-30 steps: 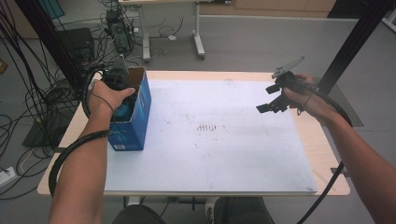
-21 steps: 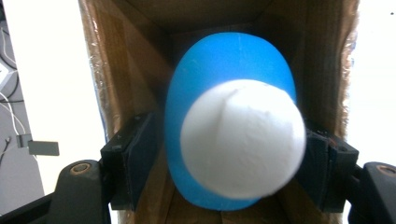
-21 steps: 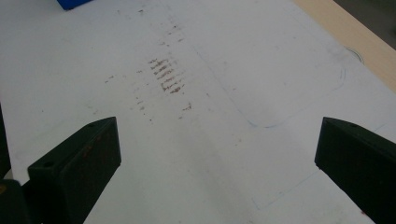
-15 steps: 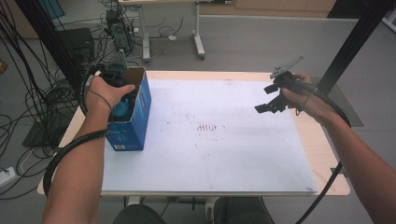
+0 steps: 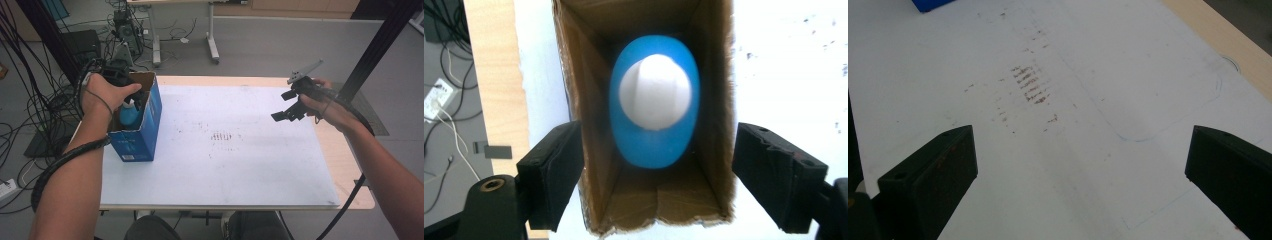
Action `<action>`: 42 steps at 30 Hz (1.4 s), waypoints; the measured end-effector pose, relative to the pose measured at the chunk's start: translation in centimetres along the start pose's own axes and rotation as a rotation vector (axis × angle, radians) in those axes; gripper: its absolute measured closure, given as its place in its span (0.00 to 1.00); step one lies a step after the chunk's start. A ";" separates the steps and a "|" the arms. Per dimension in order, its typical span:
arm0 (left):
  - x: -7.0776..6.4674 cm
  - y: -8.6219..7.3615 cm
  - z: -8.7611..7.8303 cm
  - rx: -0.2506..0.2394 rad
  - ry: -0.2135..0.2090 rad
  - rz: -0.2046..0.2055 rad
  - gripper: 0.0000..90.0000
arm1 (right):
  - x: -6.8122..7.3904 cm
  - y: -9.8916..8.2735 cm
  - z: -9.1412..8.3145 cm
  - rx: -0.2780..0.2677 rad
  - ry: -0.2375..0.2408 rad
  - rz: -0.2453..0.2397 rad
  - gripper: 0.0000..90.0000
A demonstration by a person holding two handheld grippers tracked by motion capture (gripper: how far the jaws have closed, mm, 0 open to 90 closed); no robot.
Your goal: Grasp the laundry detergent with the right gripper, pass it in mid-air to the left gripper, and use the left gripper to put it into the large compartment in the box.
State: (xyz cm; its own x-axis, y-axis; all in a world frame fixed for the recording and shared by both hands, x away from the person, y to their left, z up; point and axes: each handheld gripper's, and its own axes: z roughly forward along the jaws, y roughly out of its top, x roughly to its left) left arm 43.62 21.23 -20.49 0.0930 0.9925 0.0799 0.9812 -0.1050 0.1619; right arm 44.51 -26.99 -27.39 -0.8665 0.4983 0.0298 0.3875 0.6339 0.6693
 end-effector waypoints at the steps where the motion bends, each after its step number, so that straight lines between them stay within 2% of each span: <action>1: -0.2 0.0 -0.3 -0.010 -0.003 0.007 0.23 | 0.0 0.1 0.0 0.002 -0.001 0.002 0.00; 8: -2.2 0.1 -1.8 -0.050 -0.032 0.064 0.18 | 0.2 0.4 0.1 0.018 -0.008 -0.003 0.00; 18: -6.1 0.4 -1.8 -0.055 -0.085 0.157 0.14 | 0.1 1.1 0.5 0.042 -0.013 -0.017 0.00; 24: -8.7 0.7 -2.3 -0.077 -0.110 0.203 0.13 | -0.5 1.3 0.4 0.049 -0.023 -0.009 0.00; 31: -11.0 0.9 -2.6 -0.101 -0.133 0.242 0.13 | -0.9 1.1 0.3 0.076 -0.045 -0.006 0.00; 35: -12.0 0.9 -2.2 -0.102 -0.152 0.264 0.13 | -1.1 1.2 0.1 0.106 -0.063 -0.016 0.00; 42: -12.8 1.0 -1.3 -0.086 -0.162 0.280 0.13 | -1.5 1.4 0.1 0.117 -0.069 -0.012 0.00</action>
State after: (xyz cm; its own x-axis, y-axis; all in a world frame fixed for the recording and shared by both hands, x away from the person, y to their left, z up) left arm 43.15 8.36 -20.06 0.3895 0.9207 -0.0234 0.8965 -0.3732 0.2390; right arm 46.33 -26.83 -26.56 -0.8493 0.5269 -0.0315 0.4145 0.7027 0.5783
